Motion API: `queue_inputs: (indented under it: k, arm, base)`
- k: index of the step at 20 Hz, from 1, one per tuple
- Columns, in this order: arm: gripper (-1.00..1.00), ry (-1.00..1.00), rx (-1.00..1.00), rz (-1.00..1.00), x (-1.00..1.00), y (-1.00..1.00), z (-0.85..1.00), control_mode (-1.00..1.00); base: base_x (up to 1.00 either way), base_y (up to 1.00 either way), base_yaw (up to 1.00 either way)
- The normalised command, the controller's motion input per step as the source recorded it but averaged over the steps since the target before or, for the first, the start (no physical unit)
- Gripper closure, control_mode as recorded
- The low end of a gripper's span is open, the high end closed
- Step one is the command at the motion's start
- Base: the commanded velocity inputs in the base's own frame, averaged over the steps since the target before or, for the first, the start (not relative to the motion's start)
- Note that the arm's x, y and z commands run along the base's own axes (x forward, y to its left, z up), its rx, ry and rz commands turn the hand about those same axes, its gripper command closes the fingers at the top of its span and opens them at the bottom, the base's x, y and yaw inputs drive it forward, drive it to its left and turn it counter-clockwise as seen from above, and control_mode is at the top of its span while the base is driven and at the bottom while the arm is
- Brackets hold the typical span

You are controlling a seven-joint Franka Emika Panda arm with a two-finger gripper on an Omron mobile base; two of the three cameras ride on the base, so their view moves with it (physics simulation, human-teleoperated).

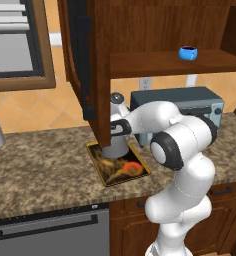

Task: Pick the kettle from the counter and place it on the tray. Then pick the mug from the cabinet and place it on the tray. Then close the cabinet doors.

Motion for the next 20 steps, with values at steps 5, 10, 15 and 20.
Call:
queue_inputs:
  k: [5,10,15,20]
  arm:
    - [1.00,0.00,0.02,0.00,-0.22,-0.04,-0.13,-1.00]
    - [-1.00,0.00,0.02,0.00,-0.27,-0.19,-0.18,-1.00]
    - [-1.00,0.00,0.00,0.00,-0.10,-0.19,-0.20,-1.00]
    - [-1.00,0.00,0.00,0.00,-0.02,-0.05,-0.22,-1.00]
  base:
    - [0.00,0.00,0.00]
    - [0.00,0.00,0.00]
    - [0.00,0.00,0.00]
    - [0.00,0.00,0.00]
